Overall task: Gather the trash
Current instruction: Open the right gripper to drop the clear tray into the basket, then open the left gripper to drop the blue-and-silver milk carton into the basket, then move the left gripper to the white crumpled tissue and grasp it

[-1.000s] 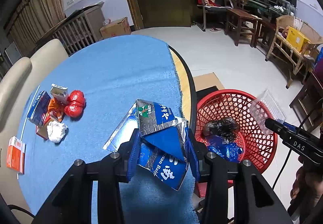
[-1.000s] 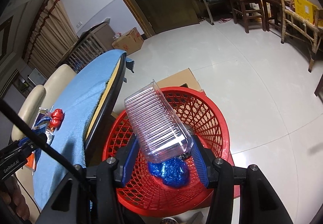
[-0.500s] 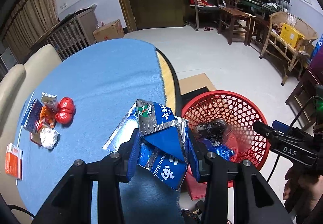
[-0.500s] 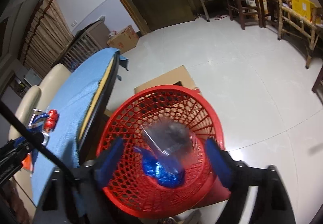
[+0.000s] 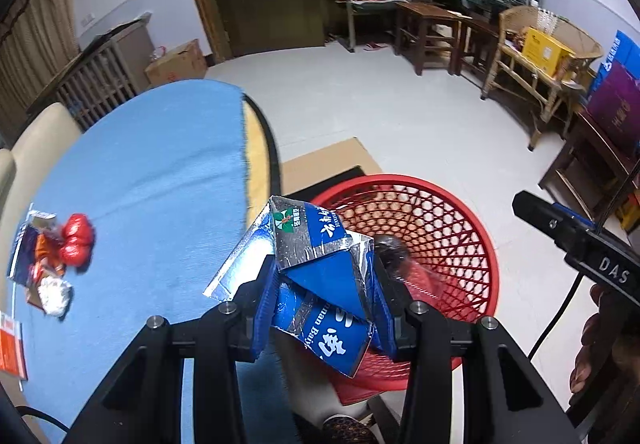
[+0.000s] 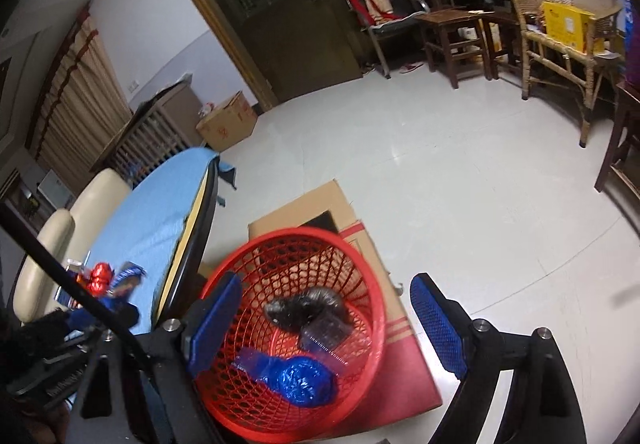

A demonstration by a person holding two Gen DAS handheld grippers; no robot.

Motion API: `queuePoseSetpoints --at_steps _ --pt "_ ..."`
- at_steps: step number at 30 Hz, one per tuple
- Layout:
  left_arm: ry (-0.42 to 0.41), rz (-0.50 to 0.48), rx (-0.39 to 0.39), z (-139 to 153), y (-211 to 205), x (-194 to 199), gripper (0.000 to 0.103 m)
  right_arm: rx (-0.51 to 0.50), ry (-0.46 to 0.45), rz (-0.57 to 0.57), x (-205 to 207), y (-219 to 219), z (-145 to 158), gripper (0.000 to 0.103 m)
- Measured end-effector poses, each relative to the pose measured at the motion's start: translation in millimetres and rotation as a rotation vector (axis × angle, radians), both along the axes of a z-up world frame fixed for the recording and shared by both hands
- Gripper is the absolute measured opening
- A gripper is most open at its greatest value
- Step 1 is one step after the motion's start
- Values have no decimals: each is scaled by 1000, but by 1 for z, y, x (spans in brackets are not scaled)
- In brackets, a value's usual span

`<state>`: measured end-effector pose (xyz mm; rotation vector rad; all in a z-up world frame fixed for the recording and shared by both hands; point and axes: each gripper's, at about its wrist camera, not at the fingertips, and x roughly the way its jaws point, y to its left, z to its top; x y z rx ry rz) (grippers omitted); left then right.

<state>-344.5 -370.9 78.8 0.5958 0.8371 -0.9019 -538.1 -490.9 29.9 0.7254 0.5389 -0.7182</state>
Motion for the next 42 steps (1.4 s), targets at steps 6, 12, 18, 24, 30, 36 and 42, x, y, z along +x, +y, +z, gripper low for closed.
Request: queuePoseSetpoints --at_steps 6,12,18,24,30,36,42 --pt "39 -27 8 -11 -21 0 45 -10 1 -28 -8 -10 7 88" --pt "100 -74 27 -24 -34 5 84 -23 15 -33 -6 -12 12 88" --pt "130 0 -65 -4 1 35 84 -48 22 -28 2 -7 22 88" --pt "81 141 -136 19 68 73 84 -70 18 32 31 11 32 88" --pt "64 321 -160 18 152 112 84 -86 42 168 84 50 33 88" --pt "73 550 -194 3 231 170 84 -106 67 307 134 99 32 88" --pt "101 628 -205 -14 253 232 84 -137 96 412 171 141 34 88"
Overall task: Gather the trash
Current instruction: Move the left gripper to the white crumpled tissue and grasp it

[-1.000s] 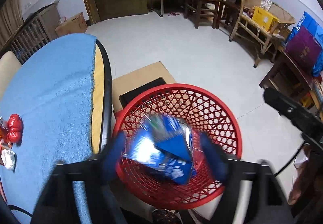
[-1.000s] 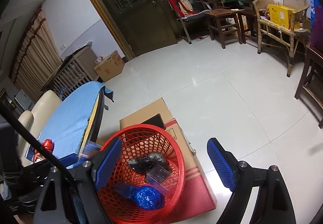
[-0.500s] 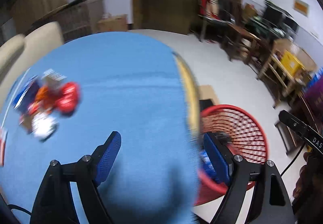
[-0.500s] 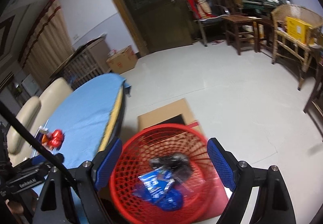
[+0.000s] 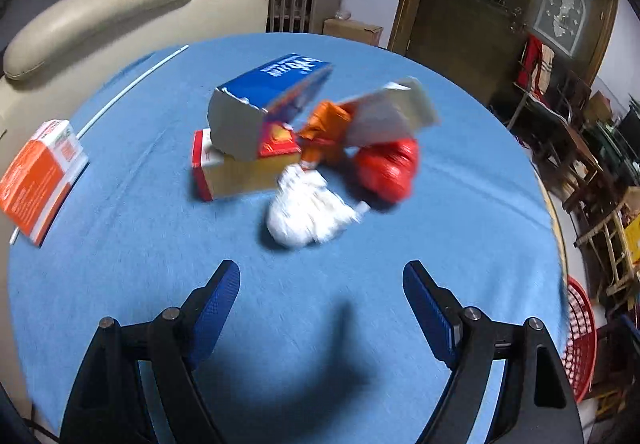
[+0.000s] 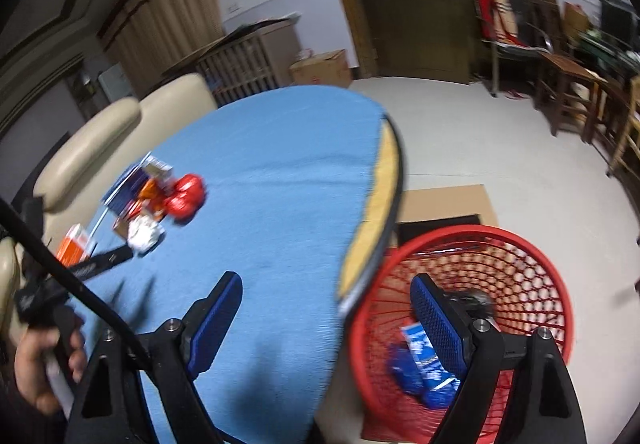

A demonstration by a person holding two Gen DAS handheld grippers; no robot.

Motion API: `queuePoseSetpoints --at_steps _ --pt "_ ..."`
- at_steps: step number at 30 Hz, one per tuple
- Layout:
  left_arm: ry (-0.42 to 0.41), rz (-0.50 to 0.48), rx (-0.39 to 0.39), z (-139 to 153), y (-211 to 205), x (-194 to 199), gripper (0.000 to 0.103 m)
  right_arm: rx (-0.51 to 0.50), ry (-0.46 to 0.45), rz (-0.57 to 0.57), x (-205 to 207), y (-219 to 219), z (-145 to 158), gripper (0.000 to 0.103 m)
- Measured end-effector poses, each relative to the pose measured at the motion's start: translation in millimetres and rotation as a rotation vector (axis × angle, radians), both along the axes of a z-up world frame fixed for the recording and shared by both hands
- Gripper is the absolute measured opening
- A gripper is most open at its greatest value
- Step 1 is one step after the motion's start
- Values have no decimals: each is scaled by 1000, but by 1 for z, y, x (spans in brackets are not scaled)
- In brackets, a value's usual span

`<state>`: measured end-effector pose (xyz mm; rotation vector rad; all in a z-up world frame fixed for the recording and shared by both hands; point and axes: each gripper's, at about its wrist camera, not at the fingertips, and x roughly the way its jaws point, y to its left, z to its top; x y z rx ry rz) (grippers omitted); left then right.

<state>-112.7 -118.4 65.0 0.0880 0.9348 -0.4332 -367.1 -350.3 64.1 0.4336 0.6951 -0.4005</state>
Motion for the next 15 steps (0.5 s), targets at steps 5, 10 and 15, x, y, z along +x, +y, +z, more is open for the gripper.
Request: queuePoseSetpoints --at_steps 5,10,15 --pt "27 -10 6 -20 -13 32 84 -17 35 45 25 21 -3 88" --pt "44 15 18 -38 -21 50 46 -30 64 60 41 30 -7 88" --pt "26 9 -5 -32 -1 41 34 -32 84 82 59 35 -9 88"
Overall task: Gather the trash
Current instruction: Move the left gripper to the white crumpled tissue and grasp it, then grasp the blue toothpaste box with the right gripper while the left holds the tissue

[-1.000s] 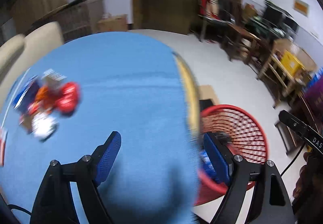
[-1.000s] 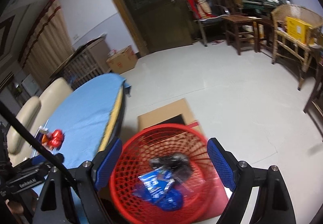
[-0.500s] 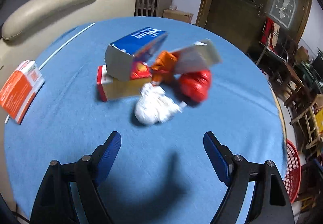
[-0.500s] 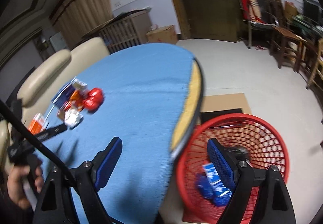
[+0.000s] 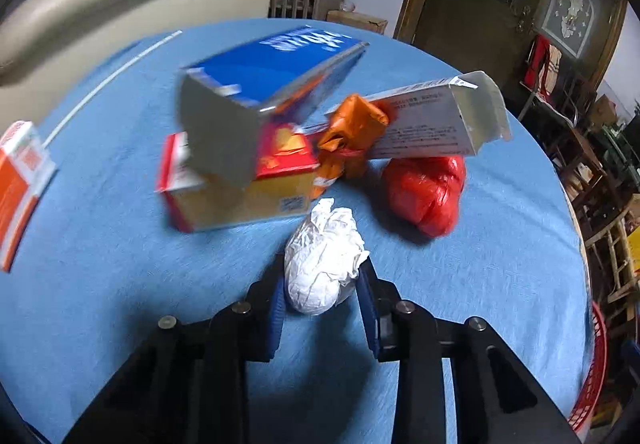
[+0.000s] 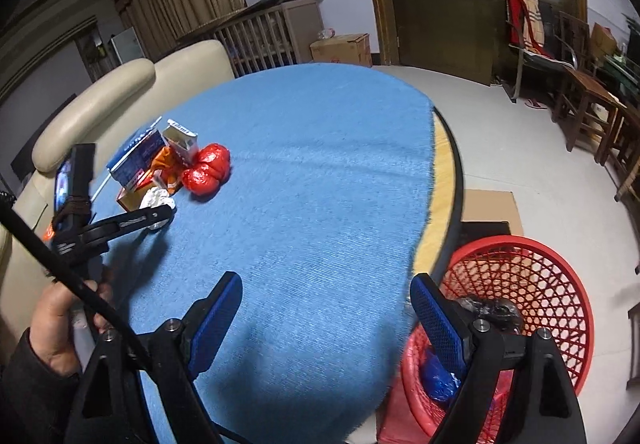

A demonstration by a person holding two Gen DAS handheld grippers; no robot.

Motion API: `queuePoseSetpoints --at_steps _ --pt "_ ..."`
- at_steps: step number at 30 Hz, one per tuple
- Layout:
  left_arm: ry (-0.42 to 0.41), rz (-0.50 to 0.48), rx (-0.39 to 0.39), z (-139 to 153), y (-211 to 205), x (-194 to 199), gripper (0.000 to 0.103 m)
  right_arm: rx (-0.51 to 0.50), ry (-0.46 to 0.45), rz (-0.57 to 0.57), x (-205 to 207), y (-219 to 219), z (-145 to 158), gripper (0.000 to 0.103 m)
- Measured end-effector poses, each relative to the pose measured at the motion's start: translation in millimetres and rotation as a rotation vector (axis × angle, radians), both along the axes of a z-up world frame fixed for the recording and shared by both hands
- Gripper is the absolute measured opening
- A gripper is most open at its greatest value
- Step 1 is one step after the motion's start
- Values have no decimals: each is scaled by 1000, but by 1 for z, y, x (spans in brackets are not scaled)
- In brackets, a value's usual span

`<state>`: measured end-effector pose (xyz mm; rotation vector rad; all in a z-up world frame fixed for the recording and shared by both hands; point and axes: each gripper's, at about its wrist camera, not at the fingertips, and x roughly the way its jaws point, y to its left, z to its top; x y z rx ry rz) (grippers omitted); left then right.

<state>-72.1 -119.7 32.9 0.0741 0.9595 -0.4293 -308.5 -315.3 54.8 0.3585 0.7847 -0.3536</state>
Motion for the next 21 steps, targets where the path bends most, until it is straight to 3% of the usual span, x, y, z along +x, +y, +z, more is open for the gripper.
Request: queuePoseSetpoints --at_steps 8,15,21 --pt "-20 95 -20 1 71 -39 34 32 -15 145 56 38 6 88" --pt "-11 184 -40 -4 115 -39 34 128 -83 307 128 88 29 88" --pt "-2 224 -60 2 130 -46 34 174 -102 292 195 119 38 88"
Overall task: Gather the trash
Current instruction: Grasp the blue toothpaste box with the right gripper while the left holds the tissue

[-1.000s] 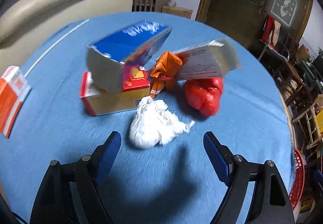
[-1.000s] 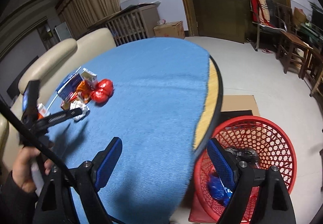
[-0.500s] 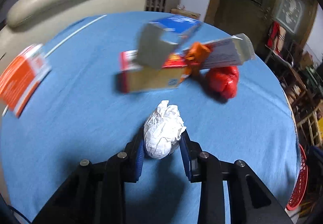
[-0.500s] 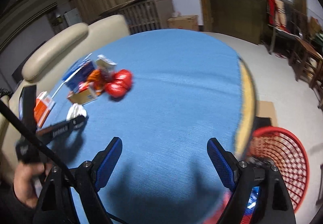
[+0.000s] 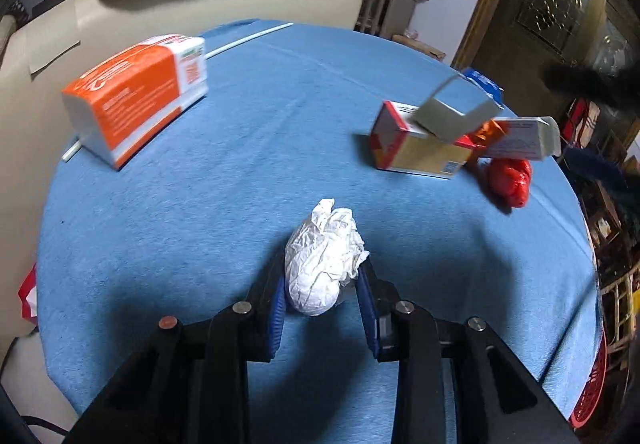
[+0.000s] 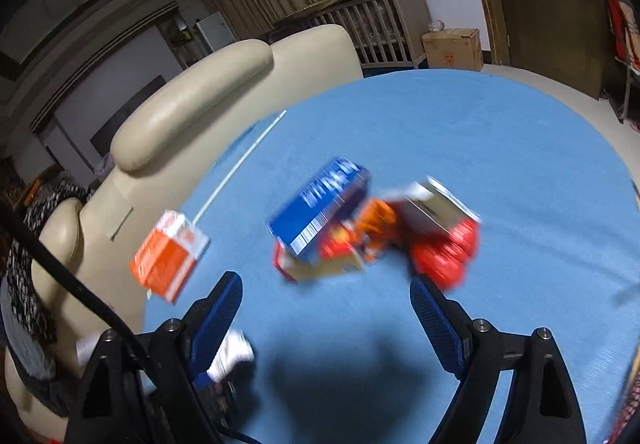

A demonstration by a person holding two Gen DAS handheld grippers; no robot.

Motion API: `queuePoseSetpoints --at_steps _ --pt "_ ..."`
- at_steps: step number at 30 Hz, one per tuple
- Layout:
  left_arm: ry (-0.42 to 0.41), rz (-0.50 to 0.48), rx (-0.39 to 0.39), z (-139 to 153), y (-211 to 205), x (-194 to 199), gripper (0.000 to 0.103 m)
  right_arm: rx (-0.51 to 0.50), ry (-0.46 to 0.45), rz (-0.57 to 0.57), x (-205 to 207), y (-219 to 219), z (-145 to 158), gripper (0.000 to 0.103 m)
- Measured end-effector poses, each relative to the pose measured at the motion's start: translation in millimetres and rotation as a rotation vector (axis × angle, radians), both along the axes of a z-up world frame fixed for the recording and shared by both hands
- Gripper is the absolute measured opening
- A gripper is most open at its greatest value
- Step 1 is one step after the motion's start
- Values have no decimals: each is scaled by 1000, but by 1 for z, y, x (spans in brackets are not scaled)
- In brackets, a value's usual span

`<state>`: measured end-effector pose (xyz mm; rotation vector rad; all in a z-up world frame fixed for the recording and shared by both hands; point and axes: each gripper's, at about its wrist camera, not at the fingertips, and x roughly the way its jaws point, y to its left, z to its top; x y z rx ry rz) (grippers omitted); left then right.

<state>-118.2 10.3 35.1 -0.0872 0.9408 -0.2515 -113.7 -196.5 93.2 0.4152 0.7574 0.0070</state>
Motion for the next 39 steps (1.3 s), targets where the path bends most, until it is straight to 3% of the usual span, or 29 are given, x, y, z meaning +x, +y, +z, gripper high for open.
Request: queuePoseSetpoints --at_steps 4,9,10,12,15,22,28,36,39 --pt "5 21 -14 -3 12 3 34 -39 7 -35 36 19 3 88" --pt "2 37 -17 -1 23 5 34 -99 71 -76 74 33 -15 85" --pt "0 38 -13 -1 24 5 34 -105 80 -78 79 35 -18 81" --pt "2 37 -7 -2 25 4 34 -111 113 -65 86 34 -25 52" --pt "2 39 -2 -1 27 -3 34 -95 137 -18 86 30 -30 44" --pt "-29 9 16 13 10 -18 34 -77 78 8 28 14 -14 43" --pt "-46 -46 42 20 -18 -38 34 -44 57 -32 -50 -17 -20 43" --pt "-59 -111 83 27 -55 -65 34 -74 133 -25 -106 -58 -49 44" --pt "-61 -125 95 29 -61 -69 34 -141 175 -12 -106 -61 -55 55"
